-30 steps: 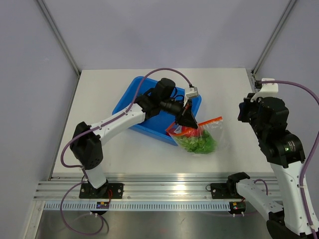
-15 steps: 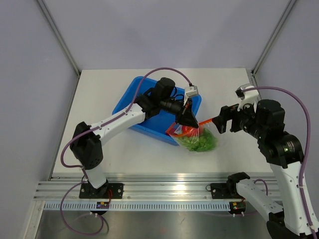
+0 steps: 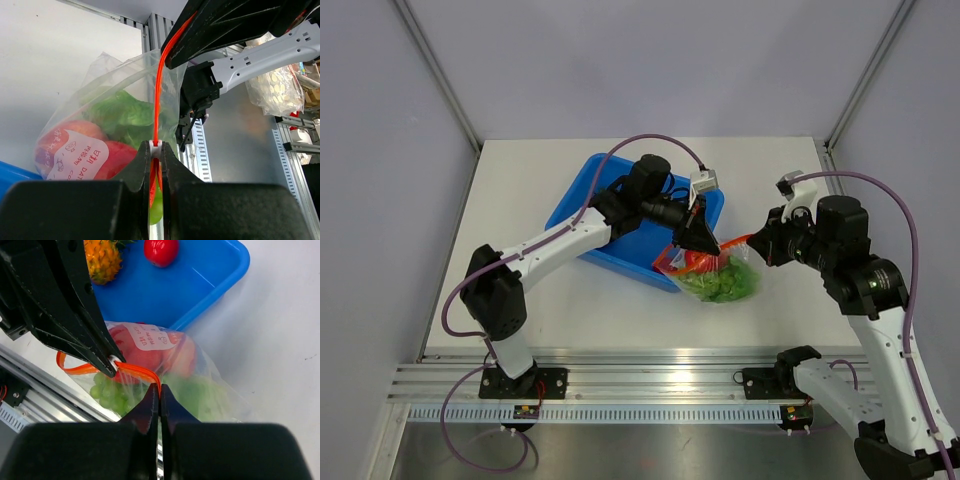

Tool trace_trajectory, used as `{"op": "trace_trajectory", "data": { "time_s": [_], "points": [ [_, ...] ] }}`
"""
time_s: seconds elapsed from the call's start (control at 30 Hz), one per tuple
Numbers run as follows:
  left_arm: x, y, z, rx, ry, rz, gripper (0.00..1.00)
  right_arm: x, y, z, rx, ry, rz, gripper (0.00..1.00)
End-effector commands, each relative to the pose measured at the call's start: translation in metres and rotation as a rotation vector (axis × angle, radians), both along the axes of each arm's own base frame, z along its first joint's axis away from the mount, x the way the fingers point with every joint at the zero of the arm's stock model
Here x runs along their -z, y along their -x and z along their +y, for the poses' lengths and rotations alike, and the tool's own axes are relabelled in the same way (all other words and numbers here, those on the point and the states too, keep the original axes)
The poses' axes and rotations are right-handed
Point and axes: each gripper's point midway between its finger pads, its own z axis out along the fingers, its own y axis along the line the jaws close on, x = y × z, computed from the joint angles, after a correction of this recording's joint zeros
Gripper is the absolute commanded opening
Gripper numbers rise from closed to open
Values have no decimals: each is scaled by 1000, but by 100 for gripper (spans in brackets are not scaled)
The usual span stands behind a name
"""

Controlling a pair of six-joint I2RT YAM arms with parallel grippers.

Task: Place the food in the zip-top bag and seal the zipper
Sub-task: Adjust the zipper on the food storage bag.

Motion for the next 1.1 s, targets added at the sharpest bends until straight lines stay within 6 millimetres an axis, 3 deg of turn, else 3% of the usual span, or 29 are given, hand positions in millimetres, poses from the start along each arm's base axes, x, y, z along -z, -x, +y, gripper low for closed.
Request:
{"op": "trace_trajectory", "data": {
  "time_s": [0.0,0.13,0.27,0.47,0.9,1.07],
  "points": [
    [-47,10,2,36,121,-84,0,-19,-13,-10,110,-35,-82,0],
    [-44,11,-2,42,115,-74,0,-24,-22,-36,297,-48,-132,0],
    [-44,11,-4,43,114,-78,0,-26,-30,-75,541,1,-155,0],
    [-41,11,-4,43,107,-78,0,-21,-30,-103,701,63,-127,0],
    [-18,14,3,33,48,-64,0,-17,-32,-111,764,72,-111,0],
    [-19,13,1,37,54,-63,0,-21,-33,-98,696,34,-118,0]
  ]
}}
